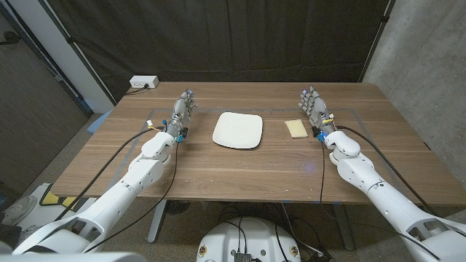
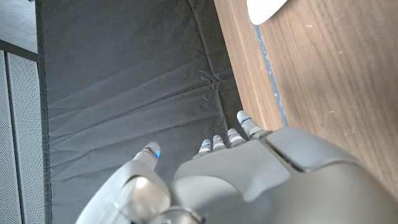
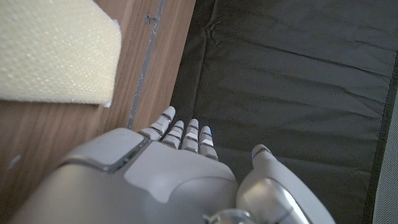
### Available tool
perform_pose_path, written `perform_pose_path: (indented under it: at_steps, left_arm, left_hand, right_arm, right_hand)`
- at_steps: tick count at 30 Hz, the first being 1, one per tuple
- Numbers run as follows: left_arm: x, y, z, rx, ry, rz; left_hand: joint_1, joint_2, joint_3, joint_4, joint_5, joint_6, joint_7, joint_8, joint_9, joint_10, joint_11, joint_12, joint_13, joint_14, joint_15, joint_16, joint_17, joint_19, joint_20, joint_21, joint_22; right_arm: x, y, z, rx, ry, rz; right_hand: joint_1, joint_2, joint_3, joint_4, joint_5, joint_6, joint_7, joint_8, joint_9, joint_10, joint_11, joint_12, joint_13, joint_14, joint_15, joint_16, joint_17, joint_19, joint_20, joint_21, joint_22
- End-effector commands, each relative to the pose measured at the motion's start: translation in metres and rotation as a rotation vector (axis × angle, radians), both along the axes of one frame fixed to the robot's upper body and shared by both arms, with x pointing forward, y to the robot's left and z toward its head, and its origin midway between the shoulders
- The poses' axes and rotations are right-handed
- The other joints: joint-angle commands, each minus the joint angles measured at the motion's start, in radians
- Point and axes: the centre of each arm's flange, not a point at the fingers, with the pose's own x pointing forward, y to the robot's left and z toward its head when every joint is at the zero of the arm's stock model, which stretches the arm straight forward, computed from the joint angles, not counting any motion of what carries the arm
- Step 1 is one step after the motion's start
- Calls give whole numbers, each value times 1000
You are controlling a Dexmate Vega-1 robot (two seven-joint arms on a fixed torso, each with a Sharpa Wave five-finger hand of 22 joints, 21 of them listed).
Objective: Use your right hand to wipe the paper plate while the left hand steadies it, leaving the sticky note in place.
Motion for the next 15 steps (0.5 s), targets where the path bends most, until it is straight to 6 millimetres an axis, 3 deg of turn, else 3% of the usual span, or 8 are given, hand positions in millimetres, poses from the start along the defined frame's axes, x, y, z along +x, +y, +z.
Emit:
perform_pose_path:
  at_steps: [1,15]
  left_arm:
    - [-1,0,0,8,-2,9]
    - [-1,-2,9,69,-68,54]
  left_hand:
    - [9,98,7,-1,7,-166,1,4,5,-129,-2,5,2,-155,-31,6,4,-91,-76,4,3]
    - [7,97,10,-1,8,-157,-10,7,5,-121,-7,8,2,-150,-33,8,3,-86,-75,0,2]
  right_arm:
    - [-2,-6,-2,19,2,-15]
    - [0,-5,1,13,2,-10]
  right_hand:
    - [10,38,6,-1,4,10,0,5,1,8,-1,6,5,-7,-3,6,5,-8,-57,4,5]
    - [12,37,4,-2,4,9,-1,5,1,11,0,7,5,-6,-1,6,5,-6,-59,-3,5]
